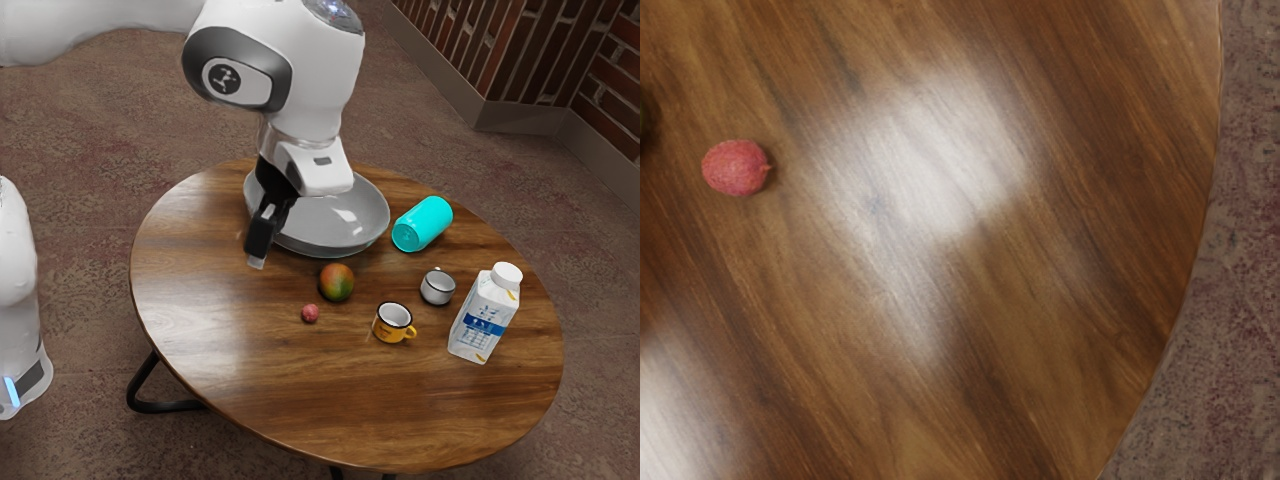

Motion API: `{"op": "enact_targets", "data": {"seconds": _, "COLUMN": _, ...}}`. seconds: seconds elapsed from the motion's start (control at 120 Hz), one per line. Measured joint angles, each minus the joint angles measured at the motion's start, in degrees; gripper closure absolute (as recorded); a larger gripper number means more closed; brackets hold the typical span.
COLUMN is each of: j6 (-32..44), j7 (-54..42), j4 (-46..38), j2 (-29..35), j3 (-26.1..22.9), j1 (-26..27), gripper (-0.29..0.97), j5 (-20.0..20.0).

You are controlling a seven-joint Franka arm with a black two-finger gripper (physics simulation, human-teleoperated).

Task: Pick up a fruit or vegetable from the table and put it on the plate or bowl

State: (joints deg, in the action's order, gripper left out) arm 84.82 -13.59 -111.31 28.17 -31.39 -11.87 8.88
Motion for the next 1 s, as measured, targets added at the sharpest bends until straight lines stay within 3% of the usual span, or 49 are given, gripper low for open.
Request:
{"op": "enact_targets", "data": {"seconds": 0.033, "j6": 0.67, "j7": 1.31, "j4": -0.35, "j2": -1.62, "j3": 1.43, "j1": 2.59, "gripper": 0.02, "j5": 0.27}}
{"op": "enact_targets", "data": {"seconds": 0.1, "j6": 2.2, "j7": 3.69, "j4": -0.68, "j2": -5.8, "j3": 9.26, "j1": 11.01, "gripper": 0.02, "j5": 0.44}}
{"op": "enact_targets", "data": {"seconds": 0.183, "j6": 3.75, "j7": 6.27, "j4": -0.7, "j2": -10.18, "j3": 13.31, "j1": 14.49, "gripper": 0.02, "j5": 0.07}}
{"op": "enact_targets", "data": {"seconds": 0.592, "j6": 10.73, "j7": 14.33, "j4": -4.73, "j2": -15.73, "j3": 19.74, "j1": 17.85, "gripper": 0.03, "j5": -2.06}}
{"op": "enact_targets", "data": {"seconds": 0.742, "j6": 9.86, "j7": 15.37, "j4": -0.65, "j2": -17.74, "j3": 23.52, "j1": 18.38, "gripper": 0.02, "j5": -2.04}}
{"op": "enact_targets", "data": {"seconds": 1.0, "j6": 12.69, "j7": 16.37, "j4": -4.46, "j2": -12.34, "j3": 24.13, "j1": 17.72, "gripper": 0.02, "j5": -1.99}}
